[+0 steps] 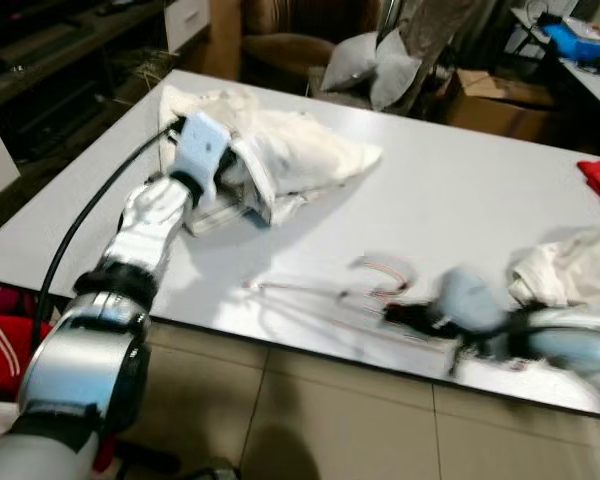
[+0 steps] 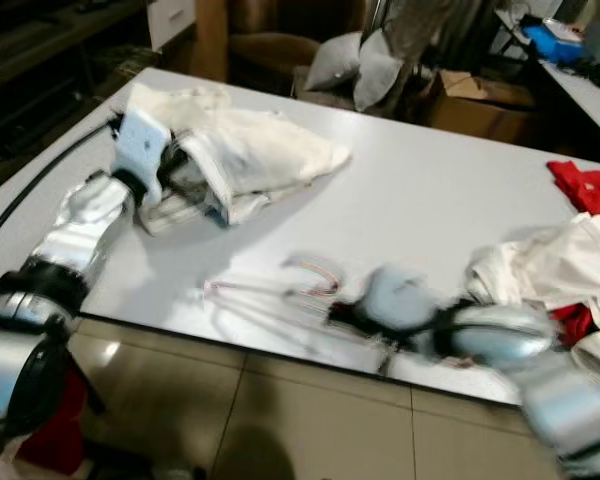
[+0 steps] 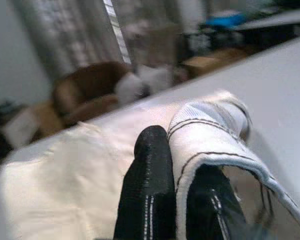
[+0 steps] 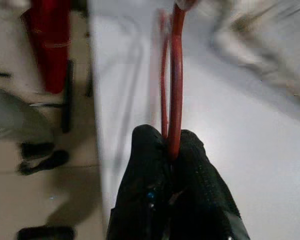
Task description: Hang hanger
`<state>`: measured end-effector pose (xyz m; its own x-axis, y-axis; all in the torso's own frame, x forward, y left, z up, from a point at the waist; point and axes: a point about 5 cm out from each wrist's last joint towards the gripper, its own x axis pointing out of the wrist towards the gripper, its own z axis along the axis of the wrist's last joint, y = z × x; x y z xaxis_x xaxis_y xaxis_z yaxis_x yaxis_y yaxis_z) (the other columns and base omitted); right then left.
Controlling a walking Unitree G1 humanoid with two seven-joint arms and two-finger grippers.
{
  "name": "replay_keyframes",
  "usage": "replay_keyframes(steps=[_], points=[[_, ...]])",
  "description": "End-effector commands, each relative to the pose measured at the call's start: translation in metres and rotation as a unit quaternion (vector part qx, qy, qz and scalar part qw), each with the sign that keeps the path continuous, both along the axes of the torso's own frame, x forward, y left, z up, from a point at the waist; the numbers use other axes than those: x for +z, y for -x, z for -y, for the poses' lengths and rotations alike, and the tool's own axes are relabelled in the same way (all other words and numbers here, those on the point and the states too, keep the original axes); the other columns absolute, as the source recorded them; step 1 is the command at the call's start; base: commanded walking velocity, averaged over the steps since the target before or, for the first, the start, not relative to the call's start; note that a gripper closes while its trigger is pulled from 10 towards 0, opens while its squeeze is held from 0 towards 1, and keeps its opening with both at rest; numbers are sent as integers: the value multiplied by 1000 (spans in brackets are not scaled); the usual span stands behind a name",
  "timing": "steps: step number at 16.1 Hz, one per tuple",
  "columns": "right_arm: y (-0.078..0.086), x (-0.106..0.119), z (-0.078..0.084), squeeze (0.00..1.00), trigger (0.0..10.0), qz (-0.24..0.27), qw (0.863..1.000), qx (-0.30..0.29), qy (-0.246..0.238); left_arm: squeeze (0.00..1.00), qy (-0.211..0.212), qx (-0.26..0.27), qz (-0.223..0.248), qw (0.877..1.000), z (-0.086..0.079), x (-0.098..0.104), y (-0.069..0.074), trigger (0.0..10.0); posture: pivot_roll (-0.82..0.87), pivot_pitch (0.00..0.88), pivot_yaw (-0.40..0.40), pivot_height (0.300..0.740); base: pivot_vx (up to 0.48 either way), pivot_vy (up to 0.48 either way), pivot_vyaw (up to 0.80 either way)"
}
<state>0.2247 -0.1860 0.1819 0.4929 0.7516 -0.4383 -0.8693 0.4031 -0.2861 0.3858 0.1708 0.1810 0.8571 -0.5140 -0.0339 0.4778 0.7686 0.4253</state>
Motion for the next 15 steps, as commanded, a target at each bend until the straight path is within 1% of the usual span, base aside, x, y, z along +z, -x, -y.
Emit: replay_keyframes(steps=[1,2,3,4,5,6,7,8,9,10,11,12,13,14,15], points=[[3,18,5,0,10000,13,1000,-6,-26,1000,-28,-55,-29,998,7,-11,7,10000,36,0,-75,740,0,0,0],[6,35,15,0,10000,30,997,-27,-69,1000,-62,-120,-66,989,8,-25,24,10000,28,0,-72,740,0,0,0],[7,39,18,0,10000,34,995,-39,-86,1000,-81,-154,-89,981,6,-30,35,10000,26,0,-72,740,0,0,0],[8,41,19,0,10000,34,993,-48,-98,1000,-92,-173,-101,975,2,-29,44,10000,27,0,-80,740,0,0,0],[8,41,19,0,10000,33,993,-51,-103,1000,-94,-182,-107,973,0,-27,48,10000,27,0,-80,740,0,0,0],[9,44,19,0,10000,37,989,-61,-127,1000,-105,-208,-124,965,-9,-20,61,10000,32,0,-88,740,0,0,0],[5,47,18,0,10000,47,984,-85,-147,1000,-100,-230,-137,958,-19,-10,74,10000,30,0,-82,740,0,0,0],[2,46,17,0,10000,50,981,-105,-155,1000,-84,-243,-144,956,-23,-2,84,10000,30,0,-78,740,0,0,0],[-2,41,17,0,10000,47,976,-136,-161,1000,-44,-262,-154,952,-27,11,98,10000,30,0,-74,740,0,0,0],[-5,34,15,0,10000,49,971,-167,-162,1000,13,-268,-152,951,-28,25,109,10000,31,0,-65,740,0,0,0],[-7,24,11,0,10000,44,961,-208,-175,1000,93,-280,-143,945,-27,43,121,10000,34,0,-59,740,0,0,0],[-10,19,6,0,10000,42,954,-230,-188,1000,113,-289,-151,939,-27,46,127,10000,33,0,-54,740,0,0,0],[-11,18,5,0,10000,41,951,-237,-194,1000,107,-290,-156,938,-26,45,129,10000,33,0,-54,740,0,0,0],[-15,15,2,0,10000,46,946,-261,-188,1000,18,-266,-162,950,-27,33,128,10000,30,0,-52,740,0,0,0],[-17,13,1,0,10000,46,943,-272,-188,1000,-41,-256,-167,951,-28,26,128,10000,36,0,-55,740,0,0,0]])
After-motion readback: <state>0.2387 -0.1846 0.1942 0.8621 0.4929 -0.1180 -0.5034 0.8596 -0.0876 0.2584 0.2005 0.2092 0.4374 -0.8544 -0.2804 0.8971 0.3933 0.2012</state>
